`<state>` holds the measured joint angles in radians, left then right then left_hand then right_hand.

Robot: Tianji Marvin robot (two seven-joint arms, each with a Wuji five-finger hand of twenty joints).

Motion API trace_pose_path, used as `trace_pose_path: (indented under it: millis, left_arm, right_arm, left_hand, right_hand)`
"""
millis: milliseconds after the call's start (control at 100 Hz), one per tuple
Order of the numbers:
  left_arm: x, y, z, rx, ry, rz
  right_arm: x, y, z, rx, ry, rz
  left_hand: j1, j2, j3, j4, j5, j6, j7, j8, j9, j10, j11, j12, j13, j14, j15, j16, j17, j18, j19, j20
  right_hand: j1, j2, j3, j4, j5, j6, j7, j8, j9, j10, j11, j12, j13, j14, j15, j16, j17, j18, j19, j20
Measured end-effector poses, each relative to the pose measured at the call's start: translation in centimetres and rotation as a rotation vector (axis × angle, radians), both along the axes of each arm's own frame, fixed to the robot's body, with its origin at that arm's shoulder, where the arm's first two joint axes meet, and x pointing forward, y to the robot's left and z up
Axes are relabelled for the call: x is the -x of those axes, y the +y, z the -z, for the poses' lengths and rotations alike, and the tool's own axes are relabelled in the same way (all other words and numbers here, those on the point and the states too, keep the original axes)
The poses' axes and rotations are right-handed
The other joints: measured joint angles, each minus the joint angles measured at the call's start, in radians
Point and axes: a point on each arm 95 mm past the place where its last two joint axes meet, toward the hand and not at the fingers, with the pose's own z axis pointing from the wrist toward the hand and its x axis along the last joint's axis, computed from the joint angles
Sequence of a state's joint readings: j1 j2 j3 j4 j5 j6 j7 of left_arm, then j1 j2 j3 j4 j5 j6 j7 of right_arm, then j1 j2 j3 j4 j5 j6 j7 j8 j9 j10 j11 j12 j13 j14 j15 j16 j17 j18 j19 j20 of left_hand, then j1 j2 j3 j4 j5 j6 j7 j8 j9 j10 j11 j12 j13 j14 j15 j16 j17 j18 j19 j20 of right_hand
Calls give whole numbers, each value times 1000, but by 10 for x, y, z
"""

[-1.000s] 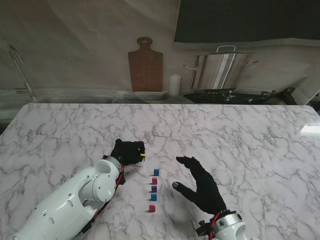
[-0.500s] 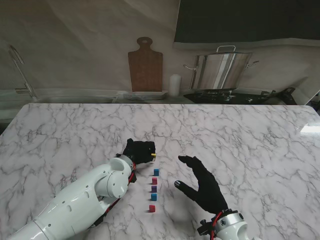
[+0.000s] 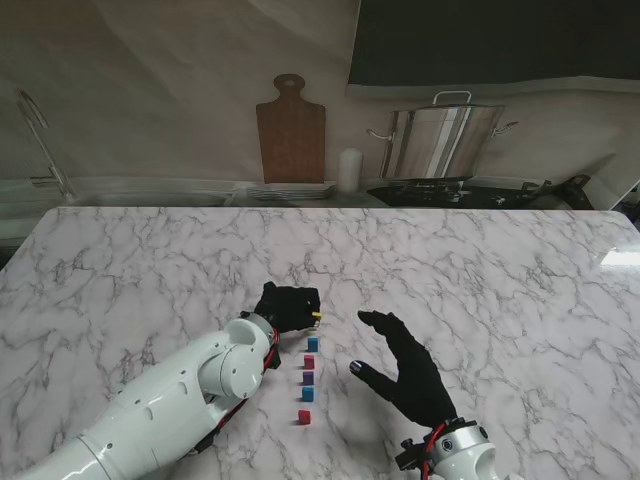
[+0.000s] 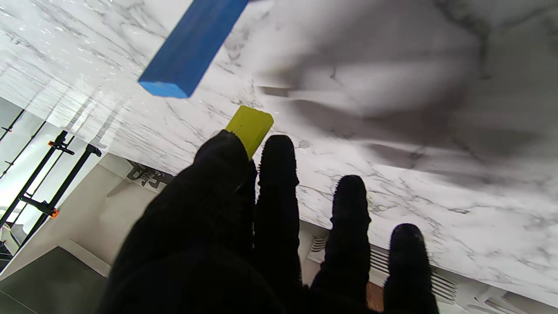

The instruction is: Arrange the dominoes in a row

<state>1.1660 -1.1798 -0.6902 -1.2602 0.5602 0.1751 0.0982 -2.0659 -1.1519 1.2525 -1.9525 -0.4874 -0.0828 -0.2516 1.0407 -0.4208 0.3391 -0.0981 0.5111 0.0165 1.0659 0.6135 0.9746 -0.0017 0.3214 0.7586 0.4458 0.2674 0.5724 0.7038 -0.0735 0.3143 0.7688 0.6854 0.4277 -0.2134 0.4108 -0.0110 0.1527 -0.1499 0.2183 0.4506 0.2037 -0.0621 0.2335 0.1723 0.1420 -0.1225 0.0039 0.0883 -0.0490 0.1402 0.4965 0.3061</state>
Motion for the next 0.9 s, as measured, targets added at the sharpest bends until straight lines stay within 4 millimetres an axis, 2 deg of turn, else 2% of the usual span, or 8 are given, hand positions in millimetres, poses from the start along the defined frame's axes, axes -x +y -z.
trace_pose_path:
  millis: [900]
  left_arm:
    - [4, -3, 11, -11, 40, -16]
  right_arm:
    - [0, 0, 0, -1, -1, 0]
  left_hand:
    - [3, 1, -10, 0, 0, 0, 0, -12, 3, 0, -39, -45, 0, -7, -1, 0, 0, 0, -11, 0]
  right_hand:
    - [0, 0, 0, 0, 0, 0, 0, 0, 0, 0, 0, 0, 0, 0, 0, 0, 0, 0, 0, 0]
